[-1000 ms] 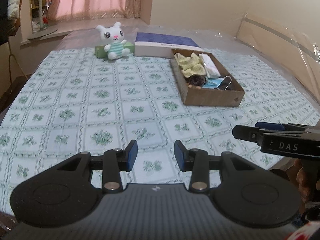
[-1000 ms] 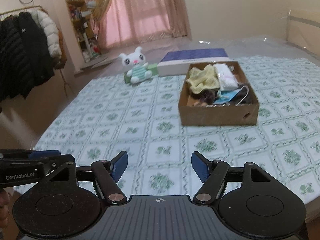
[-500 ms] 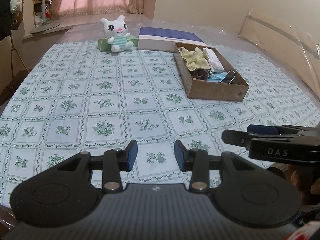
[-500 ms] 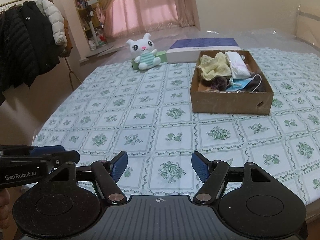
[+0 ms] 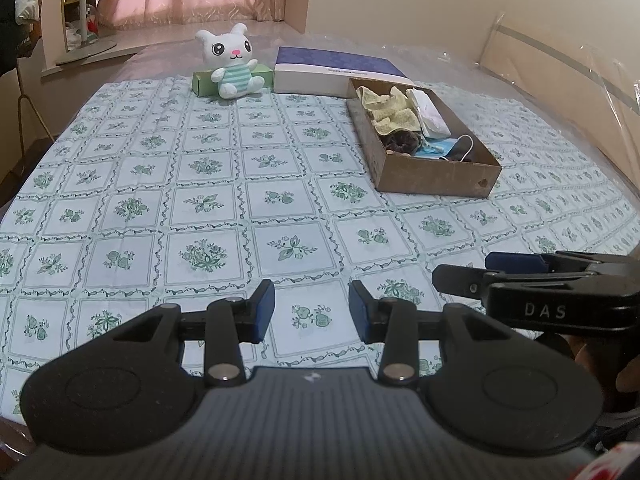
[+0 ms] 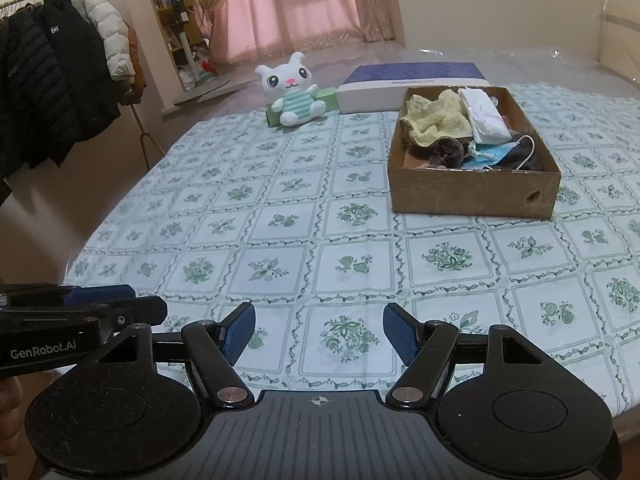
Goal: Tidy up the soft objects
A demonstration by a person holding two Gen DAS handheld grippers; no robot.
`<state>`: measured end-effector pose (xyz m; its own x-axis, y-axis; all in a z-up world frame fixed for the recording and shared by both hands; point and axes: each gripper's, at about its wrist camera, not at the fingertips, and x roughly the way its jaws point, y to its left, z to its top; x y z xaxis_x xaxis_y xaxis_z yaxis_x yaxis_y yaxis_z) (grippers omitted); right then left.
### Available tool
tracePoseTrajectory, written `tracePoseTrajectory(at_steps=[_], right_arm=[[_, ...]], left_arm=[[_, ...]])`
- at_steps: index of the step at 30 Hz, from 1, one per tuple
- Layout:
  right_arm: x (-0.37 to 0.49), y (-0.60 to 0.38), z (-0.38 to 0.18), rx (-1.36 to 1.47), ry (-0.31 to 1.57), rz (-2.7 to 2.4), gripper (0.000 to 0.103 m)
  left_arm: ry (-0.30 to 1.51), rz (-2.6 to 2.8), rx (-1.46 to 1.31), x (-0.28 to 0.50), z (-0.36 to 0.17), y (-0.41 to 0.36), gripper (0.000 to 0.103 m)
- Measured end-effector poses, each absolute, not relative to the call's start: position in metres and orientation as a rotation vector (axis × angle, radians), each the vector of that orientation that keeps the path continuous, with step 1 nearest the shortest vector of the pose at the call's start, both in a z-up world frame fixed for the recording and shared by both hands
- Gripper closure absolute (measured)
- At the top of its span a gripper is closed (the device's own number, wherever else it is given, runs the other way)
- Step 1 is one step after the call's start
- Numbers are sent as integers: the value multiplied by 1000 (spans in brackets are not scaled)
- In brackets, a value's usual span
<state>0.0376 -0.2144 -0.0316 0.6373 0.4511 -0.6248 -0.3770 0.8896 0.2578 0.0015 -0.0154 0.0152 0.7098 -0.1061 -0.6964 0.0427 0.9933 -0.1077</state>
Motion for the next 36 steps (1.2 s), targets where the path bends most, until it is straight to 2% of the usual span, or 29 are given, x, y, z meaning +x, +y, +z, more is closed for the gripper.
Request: tracePoseTrajectory(at_steps=[36], right_arm=[[47,-211,-35,105,756,473,32]], left_arm=[[792,-75,-91,9,10,-11,65]])
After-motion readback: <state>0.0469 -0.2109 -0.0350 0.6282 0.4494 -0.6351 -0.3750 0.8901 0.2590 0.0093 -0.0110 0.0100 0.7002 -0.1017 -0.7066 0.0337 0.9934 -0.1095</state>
